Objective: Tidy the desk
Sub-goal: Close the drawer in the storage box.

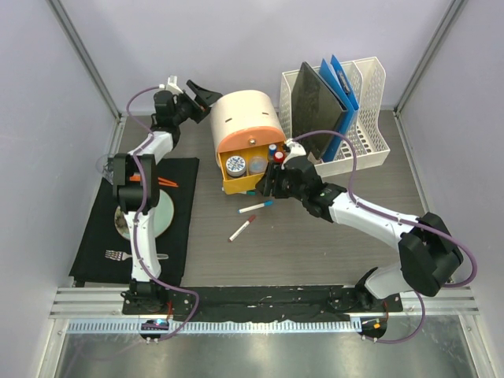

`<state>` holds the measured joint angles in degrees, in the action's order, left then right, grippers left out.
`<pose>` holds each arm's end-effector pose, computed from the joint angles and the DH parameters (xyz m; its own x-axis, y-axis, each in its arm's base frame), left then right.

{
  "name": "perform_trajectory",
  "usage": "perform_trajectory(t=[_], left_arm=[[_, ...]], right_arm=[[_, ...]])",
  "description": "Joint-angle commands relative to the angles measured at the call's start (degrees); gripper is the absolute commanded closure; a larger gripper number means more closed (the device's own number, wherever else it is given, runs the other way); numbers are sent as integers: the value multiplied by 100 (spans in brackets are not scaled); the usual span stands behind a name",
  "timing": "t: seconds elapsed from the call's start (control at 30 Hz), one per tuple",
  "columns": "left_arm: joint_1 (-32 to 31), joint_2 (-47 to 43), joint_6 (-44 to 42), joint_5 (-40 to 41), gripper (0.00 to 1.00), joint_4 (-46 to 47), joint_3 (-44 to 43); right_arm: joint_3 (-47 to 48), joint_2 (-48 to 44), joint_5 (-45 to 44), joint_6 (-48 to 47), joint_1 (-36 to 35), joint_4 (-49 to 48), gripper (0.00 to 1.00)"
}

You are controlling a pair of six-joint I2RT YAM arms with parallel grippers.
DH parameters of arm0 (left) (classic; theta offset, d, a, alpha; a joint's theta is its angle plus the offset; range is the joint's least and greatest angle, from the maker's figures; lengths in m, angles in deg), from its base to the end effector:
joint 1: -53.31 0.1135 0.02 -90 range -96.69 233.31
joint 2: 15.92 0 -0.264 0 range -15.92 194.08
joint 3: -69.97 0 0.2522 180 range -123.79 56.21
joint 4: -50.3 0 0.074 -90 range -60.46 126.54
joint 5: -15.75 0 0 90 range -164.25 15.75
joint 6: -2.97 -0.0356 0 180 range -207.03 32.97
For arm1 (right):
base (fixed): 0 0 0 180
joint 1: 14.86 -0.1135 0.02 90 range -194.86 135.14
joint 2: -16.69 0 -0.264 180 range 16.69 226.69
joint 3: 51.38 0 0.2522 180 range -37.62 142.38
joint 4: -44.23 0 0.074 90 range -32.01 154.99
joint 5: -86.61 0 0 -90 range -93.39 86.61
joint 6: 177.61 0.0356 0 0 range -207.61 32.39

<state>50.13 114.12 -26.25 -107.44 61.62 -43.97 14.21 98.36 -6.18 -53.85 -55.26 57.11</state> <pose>0.5337 -0.0492 0.2370 -0.5565 -0.7006 -0.4467 0.2159 0.3972 -0.8920 0.2448 0.2060 0.2518 -0.6483 0.1771 -0.7405 -0.3063 0.8297 0.4666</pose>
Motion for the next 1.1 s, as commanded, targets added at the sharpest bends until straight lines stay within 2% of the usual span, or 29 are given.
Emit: perform_trajectory(t=[0.0, 0.2, 0.7, 0.77, 1.07], left_arm=[[54, 4, 84, -267, 0, 313, -142], [46, 13, 128, -267, 0, 339, -142], [46, -22, 207, -390, 0, 454, -54], [46, -31, 216, -416, 0, 463, -37], [46, 4, 233, -654, 0, 454, -80]], right_arm=[[-7, -107, -248, 8, -29, -377, 41], [20, 7, -161, 61, -29, -474, 50], [37, 200, -82, 175, -20, -711, 64], [55, 209, -82, 175, -29, -720, 70], [143, 279, -82, 166, -29, -720, 73]])
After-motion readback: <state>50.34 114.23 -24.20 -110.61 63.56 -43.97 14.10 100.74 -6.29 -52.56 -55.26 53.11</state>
